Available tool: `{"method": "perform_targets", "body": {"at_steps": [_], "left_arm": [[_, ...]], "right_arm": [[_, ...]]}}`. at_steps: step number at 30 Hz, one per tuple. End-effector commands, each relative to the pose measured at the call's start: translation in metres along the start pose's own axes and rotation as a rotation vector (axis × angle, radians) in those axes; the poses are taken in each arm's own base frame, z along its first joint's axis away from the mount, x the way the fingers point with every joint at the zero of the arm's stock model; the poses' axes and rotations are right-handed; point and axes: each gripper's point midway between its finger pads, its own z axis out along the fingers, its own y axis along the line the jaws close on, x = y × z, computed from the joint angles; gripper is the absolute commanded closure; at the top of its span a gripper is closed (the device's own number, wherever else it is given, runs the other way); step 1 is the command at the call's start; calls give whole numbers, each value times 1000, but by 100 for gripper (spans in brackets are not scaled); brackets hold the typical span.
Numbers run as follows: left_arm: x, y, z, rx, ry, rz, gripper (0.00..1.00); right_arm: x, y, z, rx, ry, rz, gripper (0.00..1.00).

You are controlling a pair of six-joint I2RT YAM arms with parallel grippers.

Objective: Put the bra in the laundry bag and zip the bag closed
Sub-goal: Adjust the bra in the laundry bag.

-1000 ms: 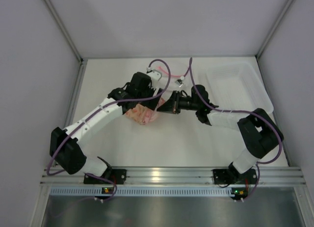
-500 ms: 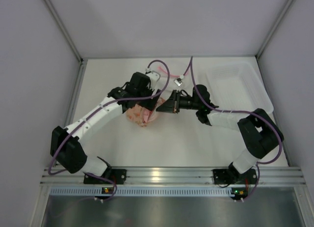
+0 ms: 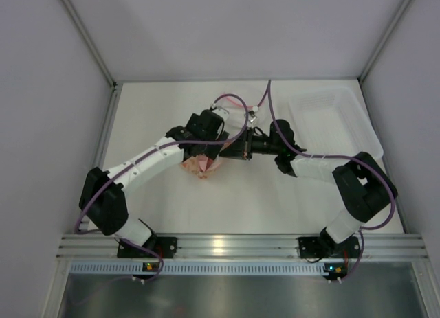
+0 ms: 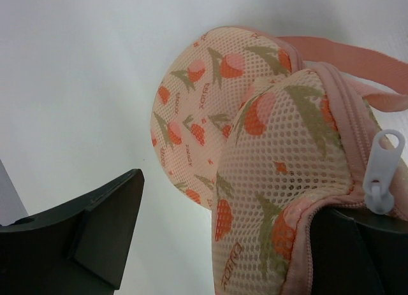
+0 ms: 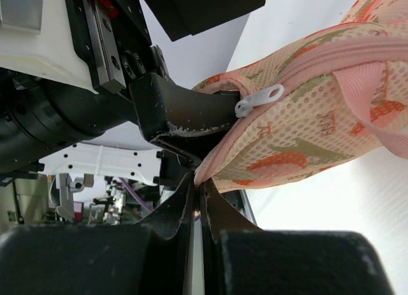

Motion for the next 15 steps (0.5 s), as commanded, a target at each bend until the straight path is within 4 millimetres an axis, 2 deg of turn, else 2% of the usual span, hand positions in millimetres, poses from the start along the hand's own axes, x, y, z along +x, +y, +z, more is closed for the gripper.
{"method": "perform_targets", "body": {"at_steps": [1, 2, 4, 6, 7, 11, 15], "left_arm": [[-1, -3, 4, -7, 2, -18, 9], [-7, -5, 0, 19, -16, -13, 9], [-32, -17, -24, 138, -105, -22, 9], [-47, -26, -44, 219, -174, 12, 8], [-57, -23, -57, 232, -217, 13, 8], [-65, -30, -82, 308, -282, 53, 7], [-64, -33, -100, 362, -321, 72, 7]], "right_arm": [[-3, 67, -2, -206, -3, -170, 100], [-1, 61, -2, -185, 2, -156, 100], [0, 55, -1, -170, -3, -164, 100], [1, 48, 0, -145, 0, -151, 100], [0, 47, 0, -143, -1, -156, 100], [-4, 41, 2, -125, -9, -145, 100], [-5, 36, 3, -115, -9, -135, 100]]}}
